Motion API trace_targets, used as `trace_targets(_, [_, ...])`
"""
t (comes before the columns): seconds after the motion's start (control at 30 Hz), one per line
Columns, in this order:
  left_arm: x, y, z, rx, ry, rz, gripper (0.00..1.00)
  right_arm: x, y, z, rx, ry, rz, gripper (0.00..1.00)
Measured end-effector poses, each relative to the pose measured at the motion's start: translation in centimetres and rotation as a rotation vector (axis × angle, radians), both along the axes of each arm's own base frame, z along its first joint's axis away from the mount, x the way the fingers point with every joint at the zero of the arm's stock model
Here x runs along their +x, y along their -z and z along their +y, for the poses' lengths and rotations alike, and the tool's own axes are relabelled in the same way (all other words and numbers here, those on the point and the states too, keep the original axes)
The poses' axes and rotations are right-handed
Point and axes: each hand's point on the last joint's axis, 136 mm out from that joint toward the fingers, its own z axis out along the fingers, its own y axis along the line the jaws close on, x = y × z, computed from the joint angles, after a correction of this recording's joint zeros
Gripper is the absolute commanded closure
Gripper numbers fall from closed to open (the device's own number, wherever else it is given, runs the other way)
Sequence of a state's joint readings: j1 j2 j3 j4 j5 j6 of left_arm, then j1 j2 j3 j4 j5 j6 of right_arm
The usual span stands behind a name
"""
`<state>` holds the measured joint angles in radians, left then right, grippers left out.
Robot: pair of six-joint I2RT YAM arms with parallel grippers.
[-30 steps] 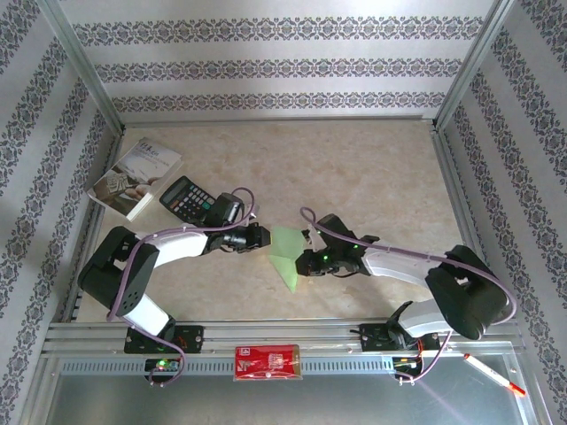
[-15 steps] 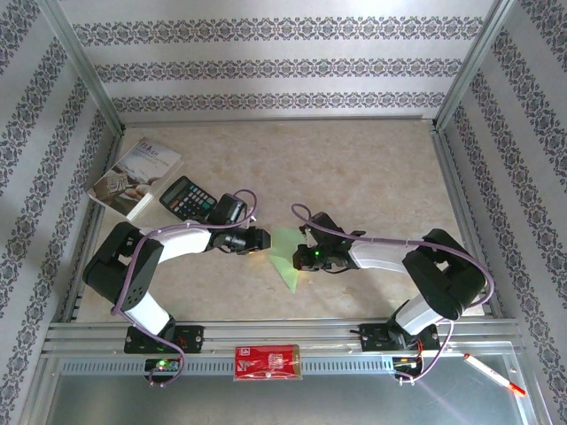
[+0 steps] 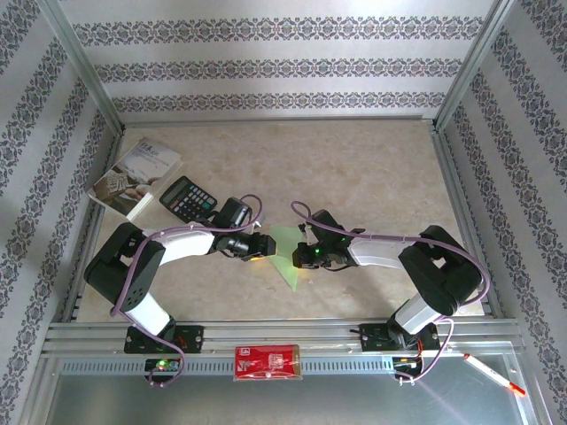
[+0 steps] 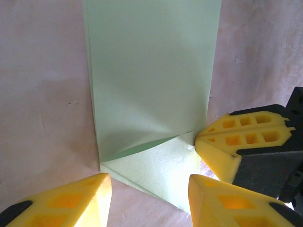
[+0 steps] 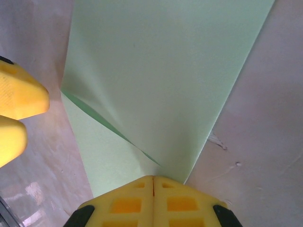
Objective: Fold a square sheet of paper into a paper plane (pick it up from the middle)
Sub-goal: Third fold the triangle at the center of the table.
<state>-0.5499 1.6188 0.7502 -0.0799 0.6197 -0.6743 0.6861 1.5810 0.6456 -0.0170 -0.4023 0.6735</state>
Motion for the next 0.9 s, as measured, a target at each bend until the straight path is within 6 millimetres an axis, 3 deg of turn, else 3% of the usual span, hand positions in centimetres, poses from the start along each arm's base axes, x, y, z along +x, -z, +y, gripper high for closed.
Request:
trace_targets(0.33, [0.5, 0.1, 0.8, 0.048, -0.035, -0.028, 0.52, 1.2, -2.9, 0.0, 0.097, 0.02, -0.051, 0.95])
trace_targets(0.6, [0.4, 0.2, 0.8, 0.048, -0.032, -0.021, 0.51, 1.1, 0.0, -0.9, 0.044, 0.043, 0.019, 0.98])
trace_targets(0.9, [0.1, 0.8, 0.7, 0.052, -0.019, 0.01, 0.5, 1.3, 0.1, -0.8, 0.048, 0.046, 0.011, 1.0])
